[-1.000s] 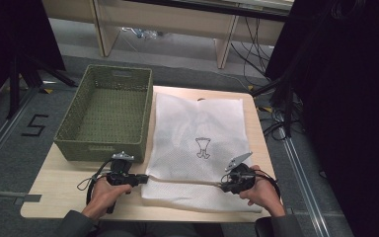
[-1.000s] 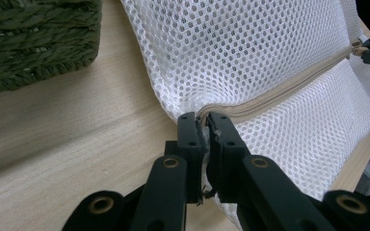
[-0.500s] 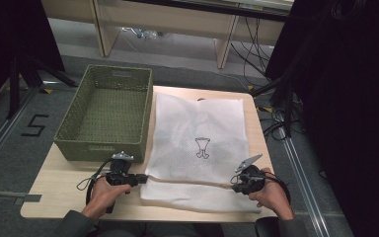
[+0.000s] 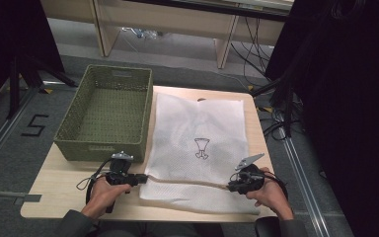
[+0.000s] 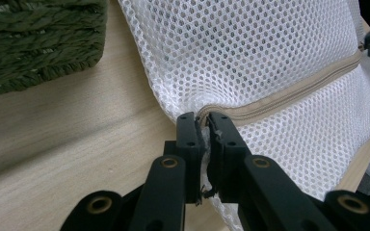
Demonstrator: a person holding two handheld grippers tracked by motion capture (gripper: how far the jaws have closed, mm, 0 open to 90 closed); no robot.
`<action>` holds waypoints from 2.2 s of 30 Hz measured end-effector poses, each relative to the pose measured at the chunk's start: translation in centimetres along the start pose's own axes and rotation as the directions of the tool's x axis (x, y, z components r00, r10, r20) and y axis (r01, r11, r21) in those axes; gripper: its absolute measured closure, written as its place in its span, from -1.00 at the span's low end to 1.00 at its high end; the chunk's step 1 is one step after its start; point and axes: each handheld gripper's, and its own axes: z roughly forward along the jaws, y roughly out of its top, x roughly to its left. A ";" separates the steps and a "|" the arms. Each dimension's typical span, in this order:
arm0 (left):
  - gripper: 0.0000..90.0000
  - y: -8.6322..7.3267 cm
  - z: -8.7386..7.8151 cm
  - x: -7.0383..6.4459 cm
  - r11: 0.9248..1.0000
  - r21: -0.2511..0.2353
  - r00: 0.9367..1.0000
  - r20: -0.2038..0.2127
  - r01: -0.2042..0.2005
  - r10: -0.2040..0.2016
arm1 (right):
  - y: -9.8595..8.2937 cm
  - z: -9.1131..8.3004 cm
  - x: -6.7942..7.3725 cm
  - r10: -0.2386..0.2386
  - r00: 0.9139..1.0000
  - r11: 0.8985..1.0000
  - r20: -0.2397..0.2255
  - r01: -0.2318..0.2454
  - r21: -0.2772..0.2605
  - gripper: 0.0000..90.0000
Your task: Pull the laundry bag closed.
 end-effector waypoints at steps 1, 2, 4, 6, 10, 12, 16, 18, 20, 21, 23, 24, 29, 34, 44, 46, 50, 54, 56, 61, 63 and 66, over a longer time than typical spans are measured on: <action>0.84 0.0 0.0 0.0 1.000 0.002 1.000 0.001 -0.002 0.002 | 0.1 0.2 -0.1 -0.010 1.000 1.000 0.009 0.010 0.005 0.69; 0.84 0.0 0.1 0.0 1.000 0.002 1.000 0.002 -0.002 0.002 | 0.2 0.4 0.0 -0.035 0.999 0.999 0.016 0.035 0.008 0.65; 0.84 0.0 0.1 -0.1 1.000 0.005 1.000 0.007 -0.002 0.002 | 0.5 0.8 0.0 -0.096 0.995 0.995 0.008 0.096 0.009 0.57; 0.83 -0.1 0.2 -0.1 1.000 0.005 1.000 0.007 -0.001 0.001 | 0.7 1.2 0.5 -0.105 0.994 0.994 0.012 0.105 0.032 0.53; 0.83 -0.1 0.2 -0.1 1.000 0.007 1.000 0.010 0.000 0.000 | 1.0 1.8 0.6 -0.148 0.989 0.988 0.013 0.147 0.049 0.48; 0.83 -0.1 0.2 -0.1 1.000 0.009 1.000 0.011 0.000 0.000 | 1.2 2.1 0.5 -0.158 0.987 0.986 0.017 0.157 0.063 0.50; 0.82 -0.1 0.2 0.0 1.000 0.008 1.000 0.011 0.002 -0.002 | 1.3 2.4 0.6 -0.193 0.981 0.979 -0.013 0.193 0.071 0.68; 0.82 -0.1 0.2 0.0 1.000 0.008 1.000 0.013 0.003 -0.003 | 1.3 2.4 0.5 -0.199 0.980 0.977 -0.024 0.201 0.072 0.77; 0.81 -0.1 0.2 0.0 1.000 0.008 1.000 0.013 0.003 -0.003 | 1.3 2.2 0.4 -0.187 0.982 0.980 -0.035 0.189 0.066 0.79; 0.81 -0.1 0.2 0.0 1.000 0.008 1.000 0.012 0.003 -0.003 | 1.2 2.1 0.4 -0.169 0.985 0.983 -0.038 0.171 0.062 0.79; 0.81 -0.1 0.2 -0.1 1.000 0.008 1.000 0.012 0.003 -0.003 | 1.1 2.0 0.4 -0.160 0.986 0.985 -0.047 0.163 0.056 0.81; 0.81 -0.1 0.2 -0.1 1.000 0.007 1.000 0.012 0.002 -0.002 | 1.1 1.9 0.3 -0.160 0.986 0.986 -0.055 0.162 0.047 0.82; 0.81 -0.1 0.2 -0.1 1.000 0.005 1.000 0.012 0.003 -0.003 | 0.9 1.3 0.3 -0.130 0.990 0.991 -0.061 0.132 0.024 0.82; 0.82 -0.1 0.2 -0.1 1.000 0.004 1.000 0.010 -0.001 0.001 | 0.8 1.0 0.3 -0.092 0.994 0.996 -0.056 0.093 0.012 0.83; 0.82 -0.2 0.2 -0.2 1.000 0.005 1.000 0.003 -0.002 0.002 | 0.9 0.6 0.7 -0.072 0.997 0.997 -0.013 0.072 0.015 0.83; 0.84 -0.2 0.3 -0.2 1.000 0.006 1.000 0.001 0.000 0.000 | 1.1 0.7 1.1 -0.095 0.995 0.994 0.020 0.094 0.049 0.83; 0.86 -0.2 0.3 -0.3 1.000 0.006 1.000 -0.009 -0.006 0.006 | 1.3 0.6 1.5 -0.119 0.991 0.990 0.057 0.114 0.085 0.83; 0.87 -0.2 0.2 -0.2 1.000 0.005 1.000 -0.009 -0.003 0.003 | 1.1 0.6 1.3 -0.120 0.989 0.988 0.087 0.110 0.109 0.83; 0.87 -0.2 0.2 -0.1 1.000 0.005 1.000 -0.009 -0.003 0.003 | 0.9 0.5 1.0 -0.107 0.990 0.988 0.095 0.095 0.121 0.83; 0.87 -0.1 0.2 -0.2 1.000 0.003 1.000 -0.008 -0.003 0.003 | 0.1 0.2 0.4 -0.085 0.990 0.988 0.112 0.069 0.140 0.83; 0.87 -0.1 0.2 -0.2 1.000 0.003 1.000 -0.009 -0.004 0.004 | -0.2 0.0 0.2 -0.080 0.990 0.988 0.113 0.063 0.144 0.83; 0.87 -0.1 0.1 -0.2 1.000 0.002 1.000 -0.011 -0.004 0.004 | -0.6 -0.2 0.0 -0.073 0.988 0.985 0.135 0.050 0.166 0.83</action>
